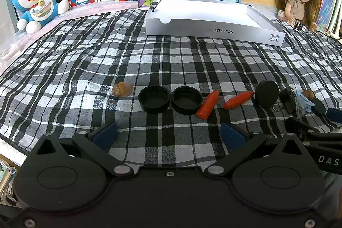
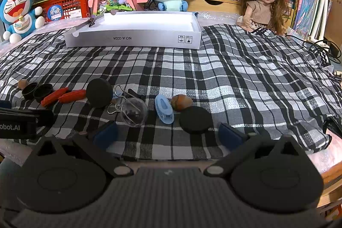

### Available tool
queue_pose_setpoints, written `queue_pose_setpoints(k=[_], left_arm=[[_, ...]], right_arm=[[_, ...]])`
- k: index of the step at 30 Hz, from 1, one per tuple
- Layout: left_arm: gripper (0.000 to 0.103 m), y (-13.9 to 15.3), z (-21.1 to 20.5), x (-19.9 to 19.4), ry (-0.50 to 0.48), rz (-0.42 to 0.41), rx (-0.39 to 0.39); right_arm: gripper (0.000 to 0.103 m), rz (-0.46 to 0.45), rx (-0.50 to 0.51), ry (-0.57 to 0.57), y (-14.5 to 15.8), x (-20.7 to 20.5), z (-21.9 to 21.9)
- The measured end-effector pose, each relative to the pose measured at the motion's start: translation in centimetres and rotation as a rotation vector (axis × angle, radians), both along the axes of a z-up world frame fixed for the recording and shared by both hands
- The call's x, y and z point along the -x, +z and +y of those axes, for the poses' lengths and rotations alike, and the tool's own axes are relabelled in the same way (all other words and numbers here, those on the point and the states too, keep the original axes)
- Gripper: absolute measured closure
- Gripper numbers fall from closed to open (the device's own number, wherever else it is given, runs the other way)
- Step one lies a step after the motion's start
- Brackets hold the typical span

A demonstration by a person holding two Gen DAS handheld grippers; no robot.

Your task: Organize rigid objects

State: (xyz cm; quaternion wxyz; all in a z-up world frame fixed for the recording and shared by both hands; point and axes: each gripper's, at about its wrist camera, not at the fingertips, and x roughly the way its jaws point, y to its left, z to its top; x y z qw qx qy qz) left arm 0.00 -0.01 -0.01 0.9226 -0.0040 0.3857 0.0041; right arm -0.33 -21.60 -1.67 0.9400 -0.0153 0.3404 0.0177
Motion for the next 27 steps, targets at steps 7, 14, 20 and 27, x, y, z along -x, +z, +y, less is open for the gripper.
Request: queue_pose_setpoints(k=[7,14,20,27], left_arm=[[0.0,0.0,0.0,0.0,0.0,0.0,0.0],[0.0,0.0,0.0,0.0,0.0,0.0,0.0],[0.0,0.0,0.0,0.0,0.0,0.0,0.0],[0.0,-0.08,-0.02,0.12,0.001,-0.012,-0.001]], right_arm=[[0.0,0.0,0.0,0.0,-0.05,0.05,0.0],[0.0,-0.002,0.0,0.0,-0.07,0.1,-0.01],[0.0,-0.006,0.001,-0.003,-0.07,0.15,0.0],[0.0,-0.019,-0.004,-0.002,0.03,0.15,-0.26]])
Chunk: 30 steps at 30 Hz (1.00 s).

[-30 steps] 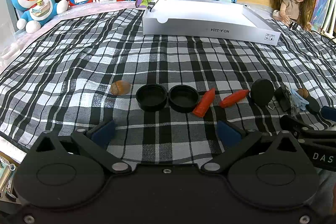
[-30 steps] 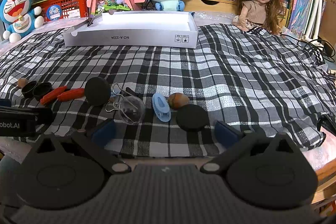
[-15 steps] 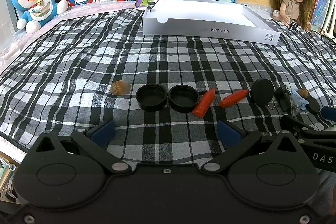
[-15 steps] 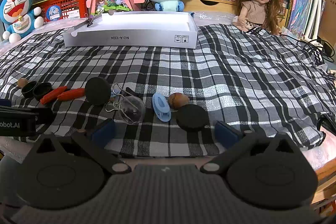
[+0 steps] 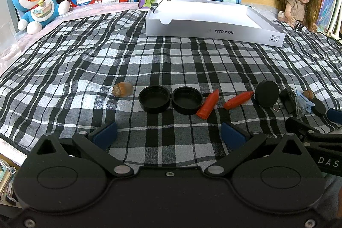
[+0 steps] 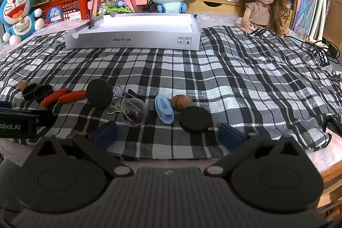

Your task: Organize rigid objects

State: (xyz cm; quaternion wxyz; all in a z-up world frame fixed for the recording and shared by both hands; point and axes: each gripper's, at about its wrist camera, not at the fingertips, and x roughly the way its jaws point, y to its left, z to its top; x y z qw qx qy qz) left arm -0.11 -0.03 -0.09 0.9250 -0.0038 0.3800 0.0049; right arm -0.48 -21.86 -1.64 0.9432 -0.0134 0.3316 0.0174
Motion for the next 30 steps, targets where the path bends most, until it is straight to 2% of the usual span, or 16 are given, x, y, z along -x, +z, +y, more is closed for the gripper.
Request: queue_pose_setpoints(k=[16,18,23,26,30], left_arm=[[0.0,-0.6,0.4,1.6,-0.029,-0.098,0.002],[0.004,-0.5,0.6,1.8,-0.033,-0.1,0.014],[0.034,0.1,1.3,2.3,-0.038,-0.145,0.05],[0.047,0.5,1.6,2.4,-0.068,-0.162,0.084],[0.06,0.8,1.6,2.2,-0.109,-0.164,0.089]], right_arm=[[0.0,-0.057,-0.006,0.018,-0.5,1.2,0.0],[0.0,-0.048,-0.009,0.025,-0.3,1.2,-0.1],[0.002,-0.11,-0.12,0.06,0.6,2.5,-0.5],[0.01,-0.183,-0.104,0.09,1.2,3.3,0.0],[0.019,-0.184,-0.118,0.119,1.6,2.8,0.1]])
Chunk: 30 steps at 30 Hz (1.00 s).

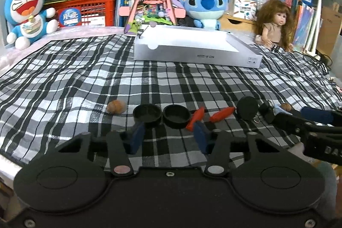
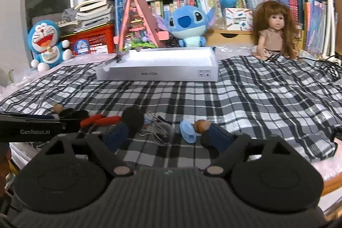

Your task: Organize rigid objects

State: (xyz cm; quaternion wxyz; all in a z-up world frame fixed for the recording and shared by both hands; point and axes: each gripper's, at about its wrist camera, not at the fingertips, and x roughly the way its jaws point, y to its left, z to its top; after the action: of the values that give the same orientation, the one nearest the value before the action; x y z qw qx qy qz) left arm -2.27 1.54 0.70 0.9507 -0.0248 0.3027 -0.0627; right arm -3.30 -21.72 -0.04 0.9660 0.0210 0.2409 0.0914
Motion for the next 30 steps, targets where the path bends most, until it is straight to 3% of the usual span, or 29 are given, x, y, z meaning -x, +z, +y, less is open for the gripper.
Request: queue_pose_setpoints(k=[5,13,17,24,28,30], left_arm=[[0.079,-0.2,-0.1,-0.1,-0.038,0.017,0.023],[0.079,-0.4,0.0,-1.1,-0.045,0.03,0.041],[0.079,-0.5,-0.4,-1.5,-0.055,0.021,0.033],[0.078,-0.7,-0.8,-2.5,-0.046,-0.002,0.022],[0.067,-0.9,-0.7,-3.0,-0.04,-0.013,0.029],[0.067,-1.0,-0.8,-3.3,-0.038,-0.022,0.022]], right_arm=[[0.042,0.042,-0.025,0.012,-0.5,-0.8,-0.2],[0.052,0.055,-0.062,0.049,-0.6,-1.3,-0.3],[0.064,0.056,-0.066,0.057,-0.4,-1.4,-0.2],[0.065,0.037,-0.052,0.087,-0.3,-0.8,0.3],[0.062,0.051,-0.069,0.074,-0.4,-1.2,0.1],[0.062,0.057,-0.071,0.074,-0.5,-1.4,-0.1]])
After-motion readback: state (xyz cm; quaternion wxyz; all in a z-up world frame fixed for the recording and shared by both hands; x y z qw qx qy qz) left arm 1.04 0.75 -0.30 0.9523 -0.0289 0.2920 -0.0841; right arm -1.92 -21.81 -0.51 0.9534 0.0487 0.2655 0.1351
